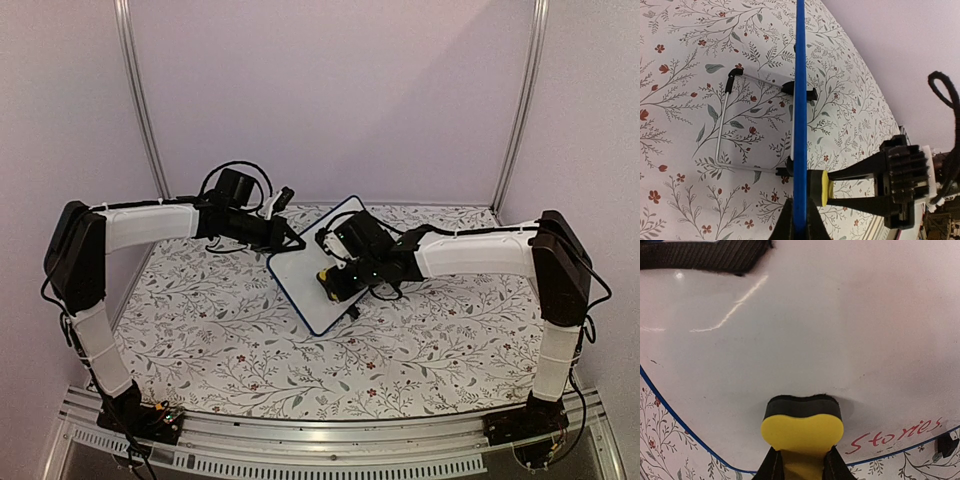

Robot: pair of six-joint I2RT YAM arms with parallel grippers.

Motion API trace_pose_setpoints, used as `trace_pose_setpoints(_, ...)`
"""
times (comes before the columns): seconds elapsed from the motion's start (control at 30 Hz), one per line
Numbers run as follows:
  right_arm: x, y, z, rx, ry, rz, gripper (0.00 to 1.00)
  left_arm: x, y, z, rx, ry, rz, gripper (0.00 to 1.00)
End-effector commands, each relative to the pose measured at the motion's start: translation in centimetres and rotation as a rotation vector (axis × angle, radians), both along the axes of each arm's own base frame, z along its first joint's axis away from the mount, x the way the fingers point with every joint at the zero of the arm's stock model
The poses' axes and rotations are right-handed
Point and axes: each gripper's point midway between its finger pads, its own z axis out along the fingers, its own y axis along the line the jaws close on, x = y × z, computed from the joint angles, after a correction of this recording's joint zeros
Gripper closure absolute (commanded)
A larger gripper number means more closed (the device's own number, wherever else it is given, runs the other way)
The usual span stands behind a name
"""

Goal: Erase the whiteboard
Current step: Erase the whiteboard at the center of the board.

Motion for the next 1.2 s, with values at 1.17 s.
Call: trace_pose_setpoints(1.17, -5.6, -4.9, -10.2, -0.215, 0.268, 0.003, 0.8, -1.2, -0.6, -1.2, 0.039, 0.017, -0.033, 1.0)
